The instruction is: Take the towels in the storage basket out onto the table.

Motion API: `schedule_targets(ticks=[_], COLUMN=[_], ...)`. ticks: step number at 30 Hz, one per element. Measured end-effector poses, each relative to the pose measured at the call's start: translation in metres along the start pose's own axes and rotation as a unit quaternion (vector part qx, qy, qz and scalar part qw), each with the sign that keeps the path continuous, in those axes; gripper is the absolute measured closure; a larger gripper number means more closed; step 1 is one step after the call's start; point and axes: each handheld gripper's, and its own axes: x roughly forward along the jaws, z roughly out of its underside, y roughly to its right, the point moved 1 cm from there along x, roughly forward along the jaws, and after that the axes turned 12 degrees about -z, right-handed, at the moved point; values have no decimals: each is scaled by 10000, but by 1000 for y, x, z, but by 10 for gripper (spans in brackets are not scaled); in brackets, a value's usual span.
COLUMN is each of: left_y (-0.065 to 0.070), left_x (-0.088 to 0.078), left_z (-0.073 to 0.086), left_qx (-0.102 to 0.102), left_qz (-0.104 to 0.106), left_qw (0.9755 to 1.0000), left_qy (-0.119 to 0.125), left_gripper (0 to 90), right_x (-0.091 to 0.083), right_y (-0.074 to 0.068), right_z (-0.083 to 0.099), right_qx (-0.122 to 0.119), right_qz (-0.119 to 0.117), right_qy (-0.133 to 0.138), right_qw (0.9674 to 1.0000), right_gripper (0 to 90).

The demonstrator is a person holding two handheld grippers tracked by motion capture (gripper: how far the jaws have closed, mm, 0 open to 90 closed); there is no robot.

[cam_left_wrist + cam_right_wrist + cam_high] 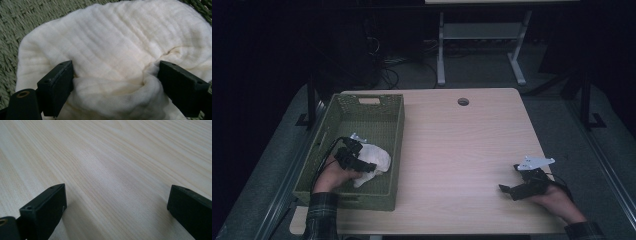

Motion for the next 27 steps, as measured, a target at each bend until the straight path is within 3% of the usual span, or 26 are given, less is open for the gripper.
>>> schedule_targets(ticks=[4, 6, 7, 9, 10, 11, 12, 13, 17, 20, 21, 26, 27], left_y=[-1, -1, 0, 1, 3, 3, 4, 4, 6, 5, 3, -2, -2], left_x=[0, -1, -2, -4, -5, -7, -9, -10, -14, -20, -26, -35, -39], left_z=[0, 0, -1, -1, -2, -2, -2, -2, -3, -4, -5, -6, -7], left_qx=[-79, -51, -67, 1, -11, 48, 48, 78, 182, 239, 145, 80, 32], left_qz=[159, 215, 267, 328, 352, 382, 438, 486, 534, 545, 603, 649, 635], left_qw=[9998, 9996, 9995, 9993, 9992, 9990, 9987, 9984, 9978, 9981, 9980, 9970, 9962], left_qy=[-123, -169, -169, -200, -196, -210, -255, -286, -340, -171, 69, 418, 593], left_gripper=[170, 259, 259, 352, 447, 447, 545, 585, 653, 665, 666, 666, 666], right_x=[0, 0, 0, 0, 0, 0, 0, 0, 0, 0, 0, 0, 0], right_y=[0, 0, 0, 0, 0, 0, 0, 0, 0, 0, 0, 0, 0], right_z=[0, 0, 0, 0, 0, 0, 0, 0, 0, 0, 0, 0, 0], right_qx=[0, 2, 9, 12, 24, 24, 26, 7, 16, 9, 9, 6, 8], right_qz=[-1, 1, 0, 0, -1, -1, -1, 2, -1, 2, 1, 2, 1], right_qy=[1, 1, 4, 2, 8, 8, 9, 0, 2, -1, -1, -1, 0], right_qw=[10000, 10000, 10000, 10000, 10000, 10000, 10000, 10000, 10000, 10000, 10000, 10000, 10000], right_gripper=[18, 18, 18, 18, 18, 18, 18, 18, 18, 18, 18, 18, 18])
